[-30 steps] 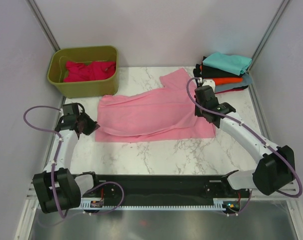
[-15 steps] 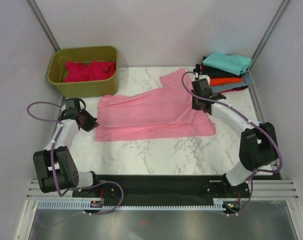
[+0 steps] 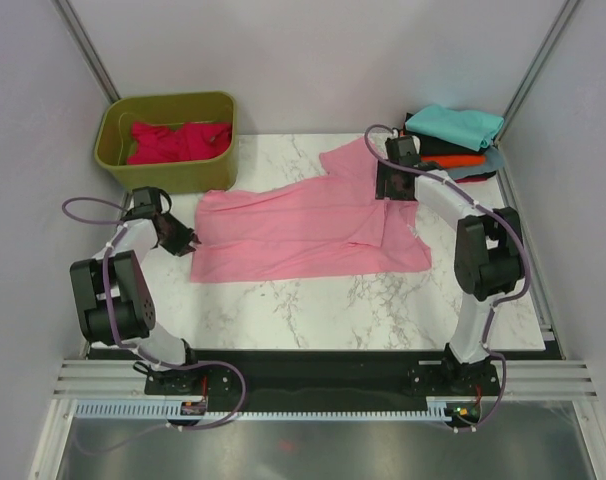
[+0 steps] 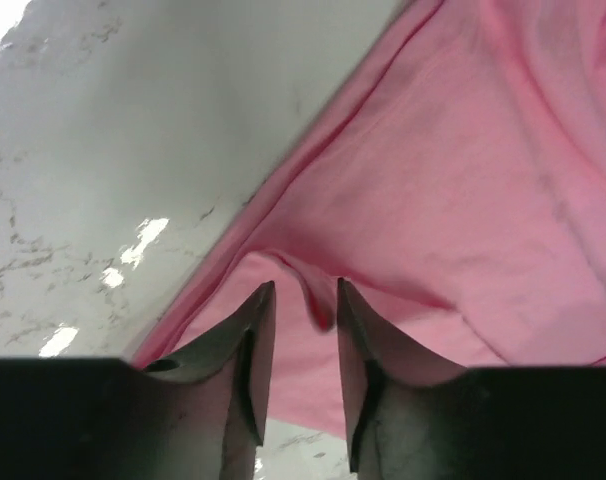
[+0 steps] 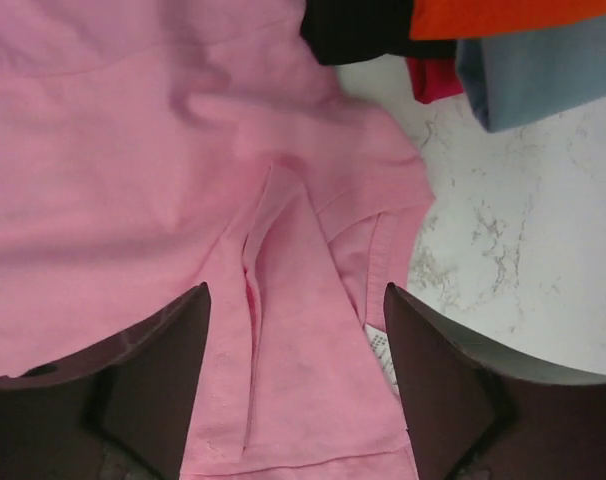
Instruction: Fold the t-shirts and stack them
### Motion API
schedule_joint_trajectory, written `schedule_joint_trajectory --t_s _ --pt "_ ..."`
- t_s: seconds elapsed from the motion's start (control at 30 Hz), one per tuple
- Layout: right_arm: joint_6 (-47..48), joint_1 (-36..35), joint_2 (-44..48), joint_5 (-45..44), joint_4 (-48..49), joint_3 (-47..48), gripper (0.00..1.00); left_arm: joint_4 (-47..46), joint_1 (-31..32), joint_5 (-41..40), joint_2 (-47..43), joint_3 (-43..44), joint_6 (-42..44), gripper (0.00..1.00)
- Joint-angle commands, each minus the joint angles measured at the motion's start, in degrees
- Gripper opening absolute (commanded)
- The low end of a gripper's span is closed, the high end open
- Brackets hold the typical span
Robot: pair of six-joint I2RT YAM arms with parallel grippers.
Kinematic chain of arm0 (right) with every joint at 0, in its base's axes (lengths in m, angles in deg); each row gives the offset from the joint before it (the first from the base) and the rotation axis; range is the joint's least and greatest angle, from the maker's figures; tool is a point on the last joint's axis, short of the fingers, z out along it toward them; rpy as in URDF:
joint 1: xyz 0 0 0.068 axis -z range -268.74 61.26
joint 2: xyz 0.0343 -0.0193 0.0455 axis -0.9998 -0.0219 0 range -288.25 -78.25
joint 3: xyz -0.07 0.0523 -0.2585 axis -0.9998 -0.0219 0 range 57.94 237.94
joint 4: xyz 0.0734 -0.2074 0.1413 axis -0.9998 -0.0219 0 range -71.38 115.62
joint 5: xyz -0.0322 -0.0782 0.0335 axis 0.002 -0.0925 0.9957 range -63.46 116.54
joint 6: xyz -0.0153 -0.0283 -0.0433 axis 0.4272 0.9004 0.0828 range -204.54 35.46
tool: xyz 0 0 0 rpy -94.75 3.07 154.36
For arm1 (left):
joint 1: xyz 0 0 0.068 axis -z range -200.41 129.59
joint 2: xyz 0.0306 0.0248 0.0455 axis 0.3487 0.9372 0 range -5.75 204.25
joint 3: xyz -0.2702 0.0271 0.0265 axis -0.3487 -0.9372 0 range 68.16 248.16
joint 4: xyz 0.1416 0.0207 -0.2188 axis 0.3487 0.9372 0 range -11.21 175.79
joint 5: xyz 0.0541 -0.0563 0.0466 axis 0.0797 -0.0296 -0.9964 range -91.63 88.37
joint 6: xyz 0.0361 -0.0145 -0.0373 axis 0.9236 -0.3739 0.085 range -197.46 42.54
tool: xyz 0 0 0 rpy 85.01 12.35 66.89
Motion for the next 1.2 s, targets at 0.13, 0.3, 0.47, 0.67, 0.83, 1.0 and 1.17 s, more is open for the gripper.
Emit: schedule_joint_trajectory --t_s 0.13,0.3,0.47,0.67,0.83,1.0,1.17 --pt "1.1 2.1 3.6 0.4 -5.6 9.6 0.81 5.0 -2.4 2.6 1.3 8.3 3.5 0.58" --pt "-5.4 1.8 14.3 15.9 -1.6 -6.1 0.79 7.8 -1.3 -1.7 -9.8 7.1 7.5 0.66" --pt "-9.4 0.5 18.3 22.8 3.7 -19.9 0.72 8.5 1.6 1.8 -22.1 -0.4 10.8 0.63" --pt "-11.4 -0.9 15.5 27.9 6.9 -24.0 0.62 9.6 2.5 5.5 -36.0 -6.9 16.1 0.61" --pt "-12.1 -1.4 11.7 26.1 7.4 -23.6 0.56 8.5 2.9 5.8 -41.7 -9.6 16.0 0.6" --pt "-12.2 -1.6 9.9 23.6 7.7 -23.1 0.52 8.1 3.2 8.5 -40.0 -9.5 16.4 0.6" --pt "-11.5 -1.6 9.3 21.6 7.4 -21.9 0.52 8.1 3.6 9.4 -39.4 -9.5 16.5 0.6"
